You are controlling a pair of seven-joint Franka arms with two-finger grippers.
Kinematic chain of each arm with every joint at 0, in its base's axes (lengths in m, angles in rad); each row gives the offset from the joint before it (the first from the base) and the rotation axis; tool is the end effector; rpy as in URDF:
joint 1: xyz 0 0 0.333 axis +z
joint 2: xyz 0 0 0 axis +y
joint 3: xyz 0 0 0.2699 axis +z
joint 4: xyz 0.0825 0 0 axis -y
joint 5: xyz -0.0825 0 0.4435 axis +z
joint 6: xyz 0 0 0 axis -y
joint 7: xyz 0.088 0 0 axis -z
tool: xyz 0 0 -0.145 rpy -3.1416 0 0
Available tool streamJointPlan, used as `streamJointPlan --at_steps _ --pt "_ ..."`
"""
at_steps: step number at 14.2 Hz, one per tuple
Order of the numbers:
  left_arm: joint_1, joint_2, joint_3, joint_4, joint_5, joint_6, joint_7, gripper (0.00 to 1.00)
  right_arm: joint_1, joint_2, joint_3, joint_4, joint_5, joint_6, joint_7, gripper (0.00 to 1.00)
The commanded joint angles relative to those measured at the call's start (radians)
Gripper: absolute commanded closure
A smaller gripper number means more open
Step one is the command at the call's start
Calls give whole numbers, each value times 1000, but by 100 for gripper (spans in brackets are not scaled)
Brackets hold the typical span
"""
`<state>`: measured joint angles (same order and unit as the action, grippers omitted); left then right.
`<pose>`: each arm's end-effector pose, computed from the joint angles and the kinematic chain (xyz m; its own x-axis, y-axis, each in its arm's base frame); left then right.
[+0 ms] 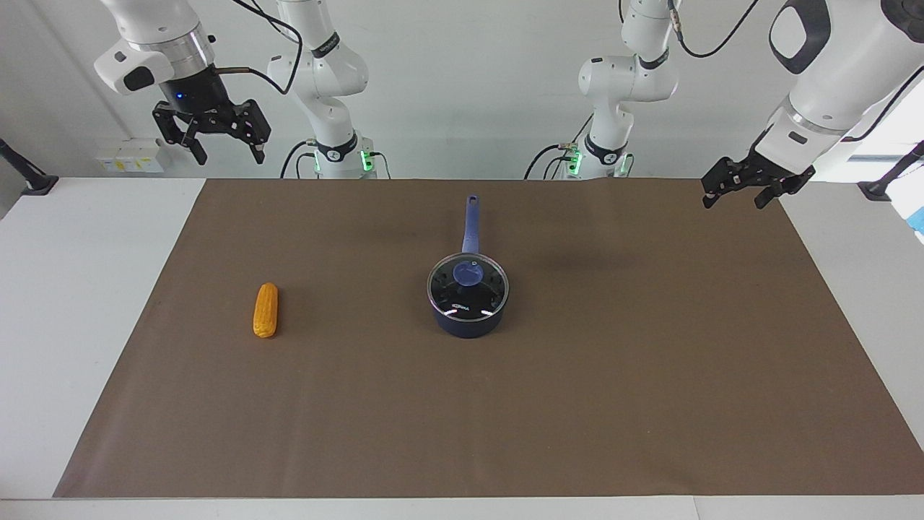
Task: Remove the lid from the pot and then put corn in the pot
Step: 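Move the left gripper toward the glass lid on the pot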
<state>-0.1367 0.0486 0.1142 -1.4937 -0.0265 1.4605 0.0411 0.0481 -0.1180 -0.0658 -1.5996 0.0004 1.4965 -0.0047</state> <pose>0.6120 -0.0191 0.5422 0.9946 -0.0661 -0.0804 -0.0643 -0.9976 0.0243 0.5746 -0.0118 0.5886 0.9998 -0.0126 0.0147 -0.0125 -0.9999 -0.0081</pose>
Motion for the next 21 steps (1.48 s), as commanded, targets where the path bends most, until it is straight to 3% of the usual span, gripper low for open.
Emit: streamJointPlan --at_steps 1,14,19,21 --pt "11 -21 -5 -2 5 -11 55 0 1 -28 0 -31 20 1 25 0" --pt "8 -30 -5 -11 0 -31 45 0 -5 -26 3 -26 21 -7 43 0" --pt "2 -76 -19 -89 -1 -12 52 0 -8 -20 -2 -17 20 -5 46 0" --pt "-33 -79 -21 -117 -1 12 57 0 -7 -31 6 27 21 -76 46 0"
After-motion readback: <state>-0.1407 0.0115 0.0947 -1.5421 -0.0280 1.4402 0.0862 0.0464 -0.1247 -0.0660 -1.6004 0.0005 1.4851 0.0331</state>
